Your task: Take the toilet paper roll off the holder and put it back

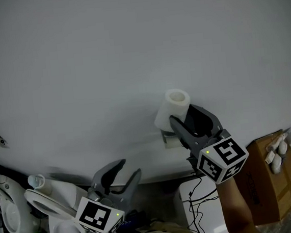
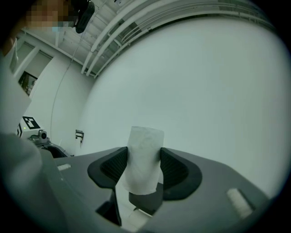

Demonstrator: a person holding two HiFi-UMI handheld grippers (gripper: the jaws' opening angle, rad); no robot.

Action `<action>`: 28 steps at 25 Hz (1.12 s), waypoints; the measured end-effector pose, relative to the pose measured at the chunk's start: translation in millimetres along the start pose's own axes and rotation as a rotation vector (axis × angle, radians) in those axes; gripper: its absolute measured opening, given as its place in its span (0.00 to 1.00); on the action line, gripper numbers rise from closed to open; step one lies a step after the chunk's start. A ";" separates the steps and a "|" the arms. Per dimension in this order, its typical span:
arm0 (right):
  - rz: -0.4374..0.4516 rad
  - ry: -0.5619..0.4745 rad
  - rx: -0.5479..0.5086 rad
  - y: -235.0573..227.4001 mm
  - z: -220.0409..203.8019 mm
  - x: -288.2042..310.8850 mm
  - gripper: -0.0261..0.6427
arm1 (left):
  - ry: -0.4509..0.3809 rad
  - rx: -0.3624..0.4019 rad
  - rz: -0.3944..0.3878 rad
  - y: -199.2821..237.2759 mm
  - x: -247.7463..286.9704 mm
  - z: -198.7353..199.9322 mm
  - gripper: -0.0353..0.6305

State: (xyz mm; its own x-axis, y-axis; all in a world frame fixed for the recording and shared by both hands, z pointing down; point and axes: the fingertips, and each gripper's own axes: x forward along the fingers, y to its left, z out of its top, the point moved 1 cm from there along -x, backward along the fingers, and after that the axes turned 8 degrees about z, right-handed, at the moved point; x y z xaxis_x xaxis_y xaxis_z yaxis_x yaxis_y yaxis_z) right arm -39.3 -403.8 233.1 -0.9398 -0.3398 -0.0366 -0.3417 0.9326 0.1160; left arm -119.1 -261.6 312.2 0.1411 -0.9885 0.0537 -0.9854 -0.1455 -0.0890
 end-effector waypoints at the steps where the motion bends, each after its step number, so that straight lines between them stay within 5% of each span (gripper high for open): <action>1: 0.019 -0.011 0.002 7.8 2.4 4.1 0.39 | -0.003 0.004 0.008 3.9 -3.7 1.3 0.31; 28: 0.619 -0.092 0.085 236.8 -2.6 82.7 0.39 | 0.059 0.009 0.336 84.3 -116.1 -4.0 0.47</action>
State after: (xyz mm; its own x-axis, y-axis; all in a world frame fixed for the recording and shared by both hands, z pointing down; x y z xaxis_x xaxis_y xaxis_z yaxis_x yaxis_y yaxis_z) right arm -197.9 -211.4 260.2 -0.9587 0.2746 -0.0740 0.2702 0.9607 0.0640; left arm -219.0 -158.9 302.4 -0.1974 -0.9773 0.0770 -0.9749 0.1874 -0.1204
